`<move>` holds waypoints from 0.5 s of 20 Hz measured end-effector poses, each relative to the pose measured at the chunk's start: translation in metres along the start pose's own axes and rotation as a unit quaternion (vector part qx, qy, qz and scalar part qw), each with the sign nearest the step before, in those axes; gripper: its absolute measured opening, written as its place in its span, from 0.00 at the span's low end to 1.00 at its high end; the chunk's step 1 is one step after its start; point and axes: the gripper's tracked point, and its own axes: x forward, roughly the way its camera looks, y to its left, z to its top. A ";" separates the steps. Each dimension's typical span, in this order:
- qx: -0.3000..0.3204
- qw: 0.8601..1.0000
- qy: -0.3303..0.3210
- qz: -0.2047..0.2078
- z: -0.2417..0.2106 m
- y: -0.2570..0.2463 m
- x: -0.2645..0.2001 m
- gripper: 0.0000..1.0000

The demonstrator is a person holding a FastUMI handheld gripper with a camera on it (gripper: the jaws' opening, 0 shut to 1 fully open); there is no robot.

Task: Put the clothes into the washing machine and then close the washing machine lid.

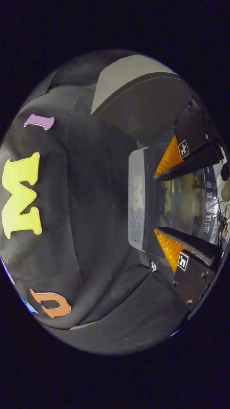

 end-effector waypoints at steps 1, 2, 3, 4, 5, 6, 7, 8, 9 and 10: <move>-0.006 1.000 0.001 -0.001 -0.003 -0.001 0.000 0.91; -0.008 1.000 0.003 -0.002 -0.005 -0.002 0.000 0.91; -0.007 1.000 0.004 -0.003 -0.006 -0.004 -0.001 0.91; -0.005 1.000 0.006 -0.002 -0.008 -0.006 -0.002 0.91; -0.003 1.000 0.007 -0.002 -0.010 -0.007 -0.004 0.91; -0.004 1.000 0.006 -0.002 -0.011 -0.009 -0.008 0.91; -0.005 1.000 0.006 -0.001 -0.011 -0.009 -0.009 0.91; -0.006 1.000 0.004 0.000 -0.011 -0.009 -0.012 0.91; -0.006 1.000 0.001 0.001 -0.009 -0.010 -0.014 0.91; -0.007 1.000 -0.002 0.001 -0.008 -0.012 -0.019 0.91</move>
